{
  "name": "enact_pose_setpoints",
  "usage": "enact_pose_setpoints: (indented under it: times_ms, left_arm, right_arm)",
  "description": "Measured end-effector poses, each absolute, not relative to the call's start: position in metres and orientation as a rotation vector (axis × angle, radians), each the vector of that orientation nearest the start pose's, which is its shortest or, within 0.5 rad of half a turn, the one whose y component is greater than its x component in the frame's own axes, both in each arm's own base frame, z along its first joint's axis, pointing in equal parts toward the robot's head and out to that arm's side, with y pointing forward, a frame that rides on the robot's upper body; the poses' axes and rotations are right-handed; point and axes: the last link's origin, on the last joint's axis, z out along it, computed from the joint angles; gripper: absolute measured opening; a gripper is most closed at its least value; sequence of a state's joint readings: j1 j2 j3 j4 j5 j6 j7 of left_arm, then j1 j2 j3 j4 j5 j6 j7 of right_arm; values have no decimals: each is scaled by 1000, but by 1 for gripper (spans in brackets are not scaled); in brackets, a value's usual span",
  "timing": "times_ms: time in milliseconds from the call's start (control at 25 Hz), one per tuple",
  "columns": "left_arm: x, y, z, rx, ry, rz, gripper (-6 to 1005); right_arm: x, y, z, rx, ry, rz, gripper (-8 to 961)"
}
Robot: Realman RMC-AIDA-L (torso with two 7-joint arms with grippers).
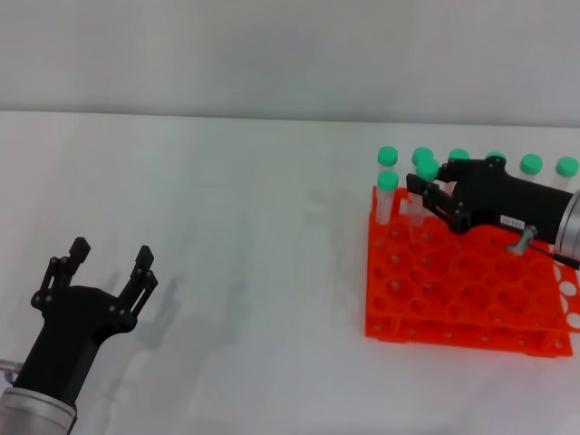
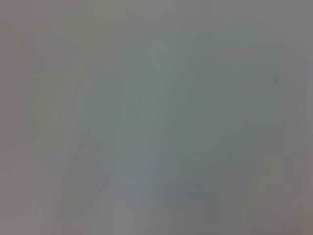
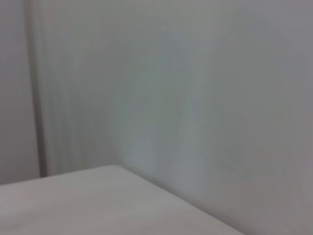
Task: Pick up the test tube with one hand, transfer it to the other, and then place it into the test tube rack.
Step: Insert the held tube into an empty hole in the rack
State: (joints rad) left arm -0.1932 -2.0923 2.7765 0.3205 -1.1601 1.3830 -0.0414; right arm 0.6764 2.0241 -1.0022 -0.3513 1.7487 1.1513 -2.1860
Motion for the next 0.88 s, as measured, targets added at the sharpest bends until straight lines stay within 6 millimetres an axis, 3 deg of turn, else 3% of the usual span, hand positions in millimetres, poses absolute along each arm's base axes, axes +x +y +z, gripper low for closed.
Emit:
enact_pose_setpoints:
  times_ms: [480,880]
  left_arm:
    - [-323,231,-51,-1624,-541,-806,827]
    - [-321,233,-52,-1629,-537,-815,826]
  right_arm:
    - [232,396,-30,-2462,299,682,216]
    - [242,394,-22,-2406,349,707,587]
